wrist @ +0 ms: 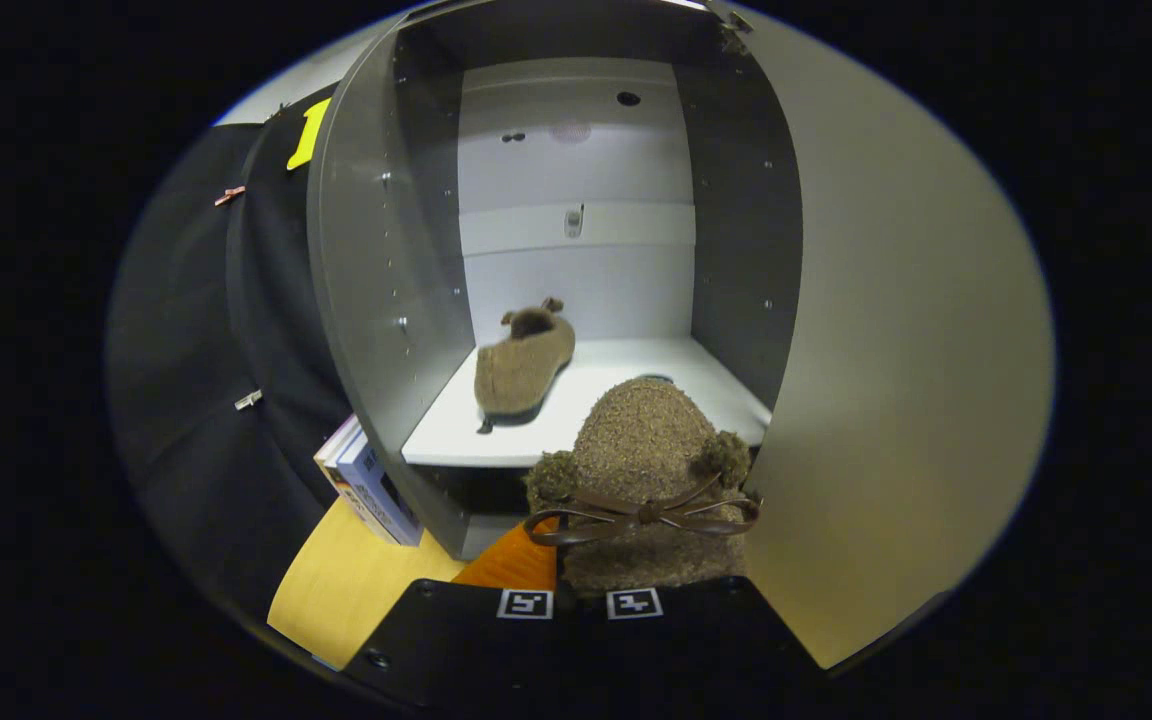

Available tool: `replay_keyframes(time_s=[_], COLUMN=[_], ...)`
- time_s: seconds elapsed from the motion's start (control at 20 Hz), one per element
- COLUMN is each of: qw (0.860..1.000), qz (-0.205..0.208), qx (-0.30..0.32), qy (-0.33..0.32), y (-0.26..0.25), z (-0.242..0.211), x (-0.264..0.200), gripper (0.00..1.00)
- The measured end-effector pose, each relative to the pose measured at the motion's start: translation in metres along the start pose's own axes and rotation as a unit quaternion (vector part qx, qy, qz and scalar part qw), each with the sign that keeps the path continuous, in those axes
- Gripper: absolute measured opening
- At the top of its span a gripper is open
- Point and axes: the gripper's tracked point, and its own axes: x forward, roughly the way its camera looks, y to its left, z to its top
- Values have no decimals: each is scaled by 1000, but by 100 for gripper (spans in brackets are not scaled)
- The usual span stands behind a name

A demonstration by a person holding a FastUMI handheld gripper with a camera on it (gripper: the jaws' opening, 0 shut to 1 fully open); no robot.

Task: Open the shoe cabinet door, grab the shoes and put them into the shoe cabinet, then close the shoe cabinet door.

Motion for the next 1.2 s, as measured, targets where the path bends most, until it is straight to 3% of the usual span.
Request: replay_keyframes(time_s=[0.35,0.7,0.95,1.2], qw=[1000,1000,998,991], qz=[12,-4,-16,-20], qx=[15,19,27,42], qy=[-6,22,62,126], y=[-8,-24,-37,-45], z=[83,133,136,99], x=[34,118,188,245], gripper=[5,5,5,5])
